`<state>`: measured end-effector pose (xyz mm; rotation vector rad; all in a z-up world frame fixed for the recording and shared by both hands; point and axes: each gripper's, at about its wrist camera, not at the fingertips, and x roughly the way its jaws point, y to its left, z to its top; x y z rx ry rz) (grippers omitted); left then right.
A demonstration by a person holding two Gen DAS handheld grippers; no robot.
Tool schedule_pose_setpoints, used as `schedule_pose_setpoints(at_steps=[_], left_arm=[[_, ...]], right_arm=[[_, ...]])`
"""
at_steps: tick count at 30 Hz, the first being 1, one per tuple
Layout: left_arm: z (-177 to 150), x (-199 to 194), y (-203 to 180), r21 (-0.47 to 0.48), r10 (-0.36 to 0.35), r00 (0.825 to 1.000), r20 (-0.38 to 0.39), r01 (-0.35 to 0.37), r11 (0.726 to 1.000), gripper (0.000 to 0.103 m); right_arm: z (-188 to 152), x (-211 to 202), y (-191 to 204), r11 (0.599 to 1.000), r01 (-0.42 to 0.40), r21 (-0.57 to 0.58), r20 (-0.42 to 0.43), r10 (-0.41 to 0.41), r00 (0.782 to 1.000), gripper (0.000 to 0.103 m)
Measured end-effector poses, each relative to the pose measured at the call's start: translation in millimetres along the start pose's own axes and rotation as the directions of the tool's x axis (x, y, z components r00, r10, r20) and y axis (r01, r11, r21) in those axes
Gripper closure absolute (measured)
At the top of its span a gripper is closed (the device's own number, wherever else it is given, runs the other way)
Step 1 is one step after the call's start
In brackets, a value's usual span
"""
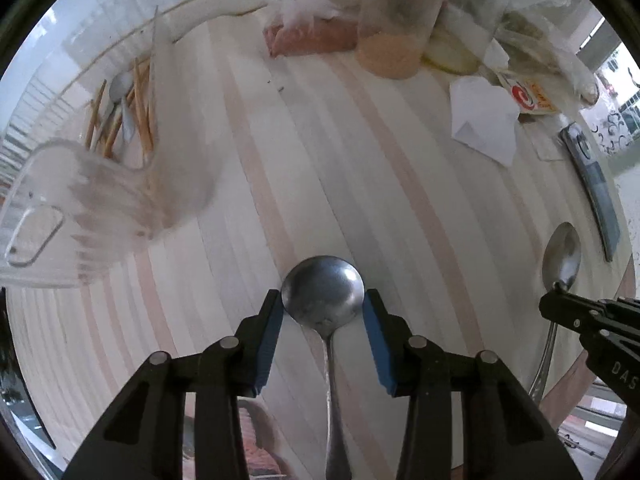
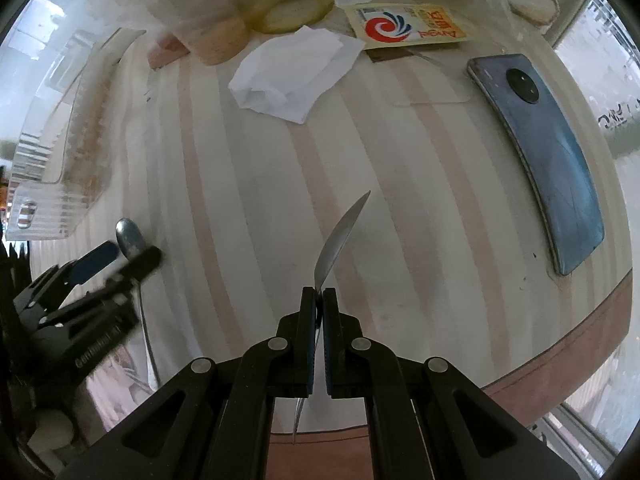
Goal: Organize utensils
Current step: 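Grasp the last spoon on the placemat with the left tool, then lift the spoon with the left tool into the rack and open it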
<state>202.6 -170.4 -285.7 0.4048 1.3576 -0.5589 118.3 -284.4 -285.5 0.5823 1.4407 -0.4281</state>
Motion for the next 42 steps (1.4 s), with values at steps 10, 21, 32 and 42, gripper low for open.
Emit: schedule_pose_setpoints(at_steps=[10,21,32,42], left_arm=[[-1,-20,-5,0.030,0.025,0.999,0.035,-0.026,0.999,0.065],[-12,-119,8,0.029,0.024,0.985,0.173,-0.030,0.999,0.066],[1,-206,24,-0.003,0.022,0.939,0.342,-0.022,1.000,0.066],[32,-286,71,-0.089,0.023,0.886,0.462,0.021,0.996,0.066]], right_arm=[[-1,-7,-5,1.000,-0.007,-0.003,0.018,0.007,1.000,0.100],[2,-36,4,0.999,-0.030,-0.015,0.075,0.031,0.997,0.100],[15,-71,35,0.995,-0.063,-0.077,0.163,0.075,0.984,0.100],[47,-125,89,0.974,-0.154,-0.166,0.254,0.193,0.948,0.100]])
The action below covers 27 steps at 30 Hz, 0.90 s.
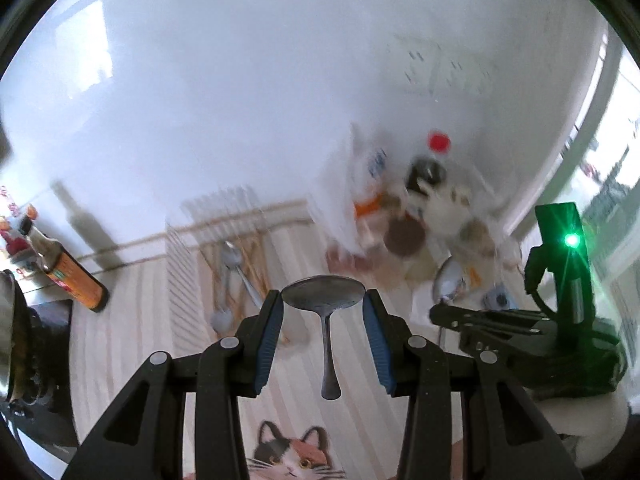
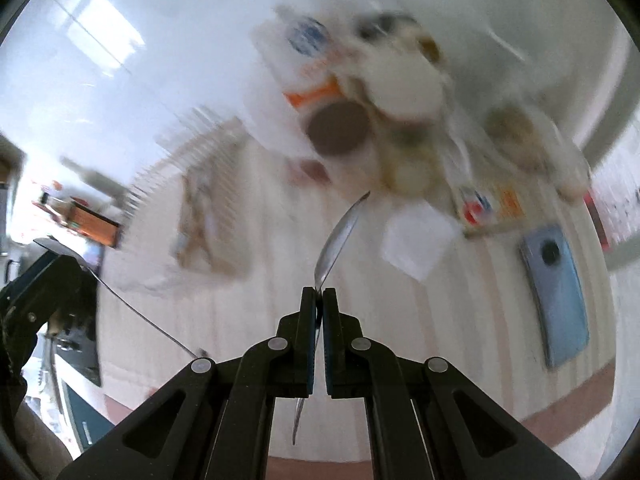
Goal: Organize utensils
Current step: 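Lift the spoon with the left tool into the rack and open it, then lower the knife into the rack and open the right tool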
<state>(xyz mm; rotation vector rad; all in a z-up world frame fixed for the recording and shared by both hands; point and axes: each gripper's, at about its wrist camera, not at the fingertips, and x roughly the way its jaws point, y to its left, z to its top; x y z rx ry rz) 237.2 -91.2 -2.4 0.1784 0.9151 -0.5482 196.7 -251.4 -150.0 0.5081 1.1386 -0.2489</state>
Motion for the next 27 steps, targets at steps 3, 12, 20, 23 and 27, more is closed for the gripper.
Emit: schedule_pose_setpoints(at_steps=[3,12,20,23,27], left_arm=[[21,-3,24,-0.042,0.025,1.000,0.010,-0.024,0.999,0.066],[51,63,95,-0.189,0.062,0.990,-0.127,-0.086,0.978,0.064],[22,83,123,-0.257,0.214,0.962,-0.171,-0.253,0.933,0.021],[2,80,128,-0.275,0.285,0.945,-0.162,-0.321,0.906,0.010],[-31,78,133,-0.295,0.345,0.919,-0.189,-0.388,0.873,0.000]], right_arm=[[28,-3,30,0.997,-0.069,-0.032,0.025,0.070,0.997,0.100],[105,36,120,0.979,-0.152,-0.136,0.012,0.155,0.988,0.100],[121,96,150,0.965,-0.154,-0.211,-0.127,0.129,0.983,0.061],[107,96,143,0.963,-0.089,-0.255,-0.100,0.066,0.993,0.051],[78,91,133,0.949,0.044,-0.313,-0.035,-0.058,0.998,0.027]])
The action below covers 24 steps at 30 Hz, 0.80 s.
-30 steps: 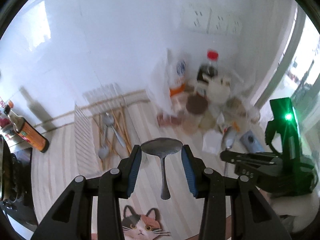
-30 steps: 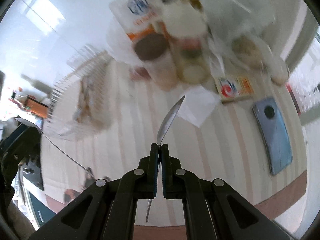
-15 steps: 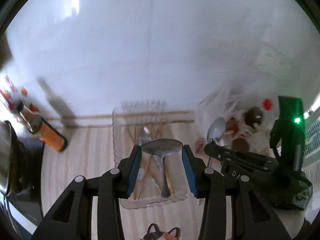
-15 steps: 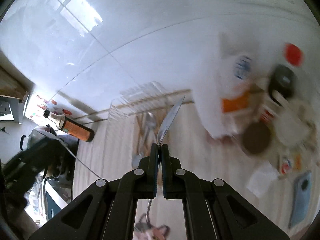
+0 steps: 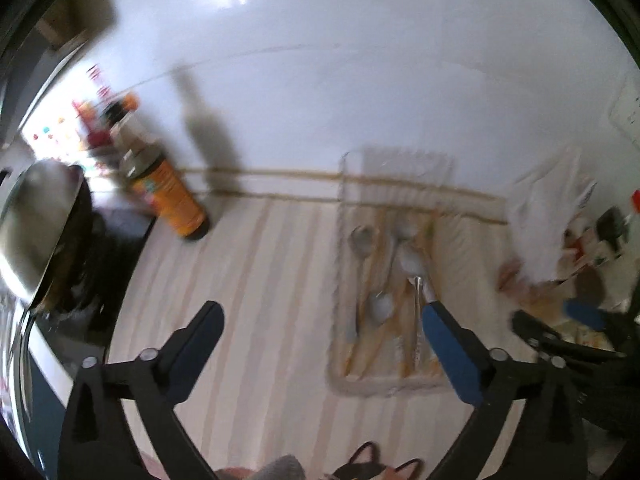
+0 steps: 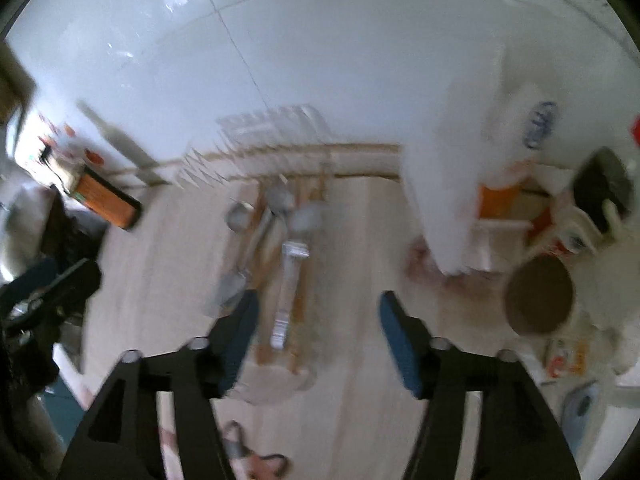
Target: Organize utensils
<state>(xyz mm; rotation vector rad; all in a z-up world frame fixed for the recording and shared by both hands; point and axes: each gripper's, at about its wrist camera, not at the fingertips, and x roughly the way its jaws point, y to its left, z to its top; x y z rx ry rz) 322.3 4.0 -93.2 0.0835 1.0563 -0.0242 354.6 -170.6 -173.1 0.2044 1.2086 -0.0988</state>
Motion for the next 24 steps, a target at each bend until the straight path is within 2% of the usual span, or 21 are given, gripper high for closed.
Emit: schedule_pose_setpoints(at_steps=[1,2,5,10,17,20,24], left_arm=[[-7,1,4,-0.017,0.000,1.000,-0.004,-0.001,1.000,0.000],[-13,1,8,-0.026,0.004,1.000,-0.012,-0.004,1.000,0.000],[-30,-3,15,-0.028,0.003,1.000,-0.023,-0.003,1.000,0.000],[-47,-34,21,-0.005,-0.012,1.000,0.017,0.012,1.000,0.000],[-74,-112,29,0.054,-0.051,0.990,0.132,0.044,0.998,0.000],[-87,-146,33,0.075,-0.066,0.982,0.175,0.054,0.996,0.000],[-109,-194,43,0.106,-0.098,0.970,0.222,0.076,0.991,0.000]], right_arm=[[-6,-1,2,0.999,0.042,-0.014,0.006,-0.042,0.999,0.016],[-14,-3,4,0.996,0.080,-0.029,0.017,-0.079,0.997,0.010],[-33,-8,8,0.988,0.148,-0.045,0.037,-0.147,0.988,0.002],[-59,-32,15,0.980,0.199,-0.025,0.086,-0.196,0.977,0.001],[-107,-110,27,0.975,0.220,0.045,0.197,-0.224,0.954,0.001],[-133,-148,36,0.971,0.226,0.078,0.239,-0.239,0.941,0.001],[-168,-201,52,0.961,0.251,0.112,0.310,-0.274,0.911,0.001]])
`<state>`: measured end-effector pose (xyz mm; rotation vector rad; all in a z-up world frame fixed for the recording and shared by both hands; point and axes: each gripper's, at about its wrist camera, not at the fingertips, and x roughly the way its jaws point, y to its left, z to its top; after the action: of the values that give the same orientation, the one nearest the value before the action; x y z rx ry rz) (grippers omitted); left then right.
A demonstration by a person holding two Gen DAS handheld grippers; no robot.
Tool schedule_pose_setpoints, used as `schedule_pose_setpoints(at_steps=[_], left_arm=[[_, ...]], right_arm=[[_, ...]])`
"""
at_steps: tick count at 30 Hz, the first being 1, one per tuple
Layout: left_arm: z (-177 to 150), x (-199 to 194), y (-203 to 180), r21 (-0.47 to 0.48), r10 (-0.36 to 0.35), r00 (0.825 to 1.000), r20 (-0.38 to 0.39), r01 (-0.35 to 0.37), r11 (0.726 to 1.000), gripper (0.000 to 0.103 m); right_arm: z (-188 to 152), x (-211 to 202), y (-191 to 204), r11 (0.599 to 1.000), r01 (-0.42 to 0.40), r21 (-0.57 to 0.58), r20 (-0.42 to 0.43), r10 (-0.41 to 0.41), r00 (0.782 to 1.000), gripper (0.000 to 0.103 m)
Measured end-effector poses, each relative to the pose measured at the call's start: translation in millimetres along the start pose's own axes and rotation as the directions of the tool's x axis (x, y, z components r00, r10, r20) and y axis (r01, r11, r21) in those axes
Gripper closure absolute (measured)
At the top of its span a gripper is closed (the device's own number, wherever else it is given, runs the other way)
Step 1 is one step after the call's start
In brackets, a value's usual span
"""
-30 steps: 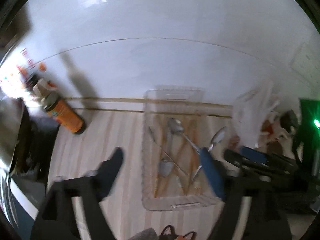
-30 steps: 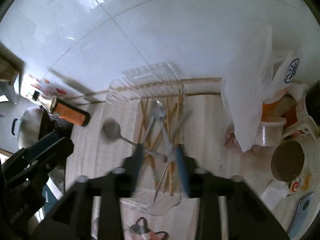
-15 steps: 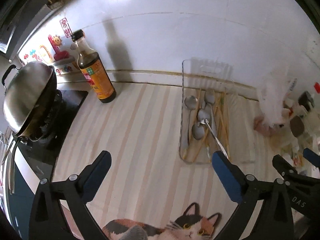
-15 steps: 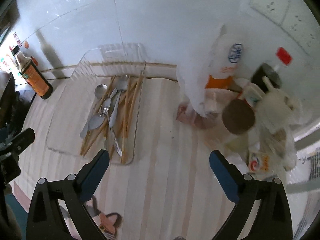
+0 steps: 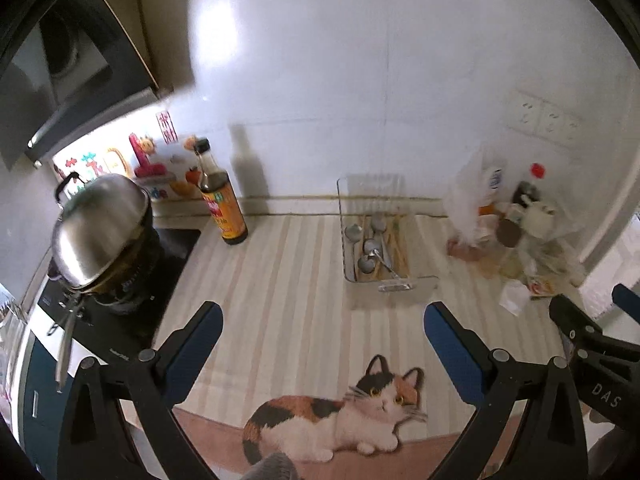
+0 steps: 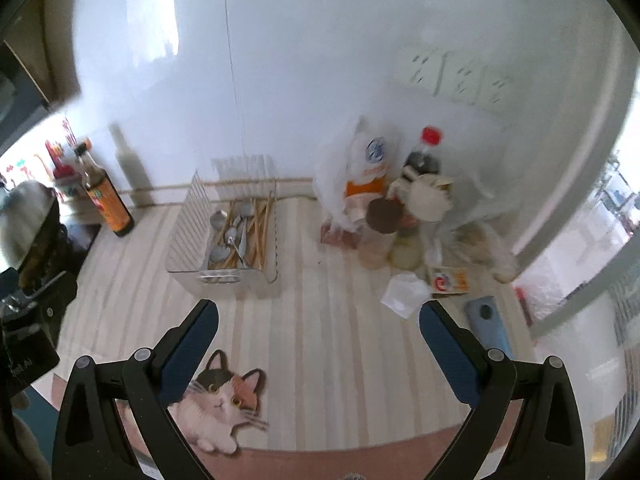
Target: Organize utensils
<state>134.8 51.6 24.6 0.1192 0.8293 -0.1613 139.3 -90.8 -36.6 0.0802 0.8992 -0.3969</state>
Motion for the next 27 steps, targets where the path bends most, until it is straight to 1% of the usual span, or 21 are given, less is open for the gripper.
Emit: schedule_pose_setpoints(at_steps=[6,12,18,22,24,26,27], left_arm=[[-16,-58,9,0.018,-0.032,0.998,0.051,0.031,0.999,0.000],[-31,-95,17,0.026,-0.048,0.995,0.085,0.046,0.999,0.000],[-37,-113,17,0.024,-0.053,0.993,0.101,0.051,0.998,0.000],[-35,-114,12,0.031,-0.039,0.995,0.092,0.036,0.999,0.000],[-31,-112,9,0.017,-0.029,0.997,0.076,0.028,0.999,0.000],[-29,-111,7,0.011,-0.037,0.997,0.070,0.036,0.999,0.000],[-26,-110,5,0.013,-0.027,0.997,0.068,0.026,1.000,0.000]], right_arm=[[-22,-81,3,1.000,0.020,0.025,0.085,-0.022,0.996,0.001],[-45,-135,6,0.999,0.021,0.035,0.125,-0.025,0.992,0.001],[-58,-163,6,0.999,0.027,0.034,0.147,-0.031,0.989,0.001],[-59,-167,3,0.999,0.023,0.039,0.144,-0.028,0.989,0.001],[-56,-165,0,0.999,0.021,0.042,0.140,-0.027,0.990,0.001],[-52,-162,-2,0.999,0.030,0.038,0.129,-0.035,0.991,0.001],[-49,-160,-4,0.999,0.025,0.039,0.123,-0.030,0.992,0.001]])
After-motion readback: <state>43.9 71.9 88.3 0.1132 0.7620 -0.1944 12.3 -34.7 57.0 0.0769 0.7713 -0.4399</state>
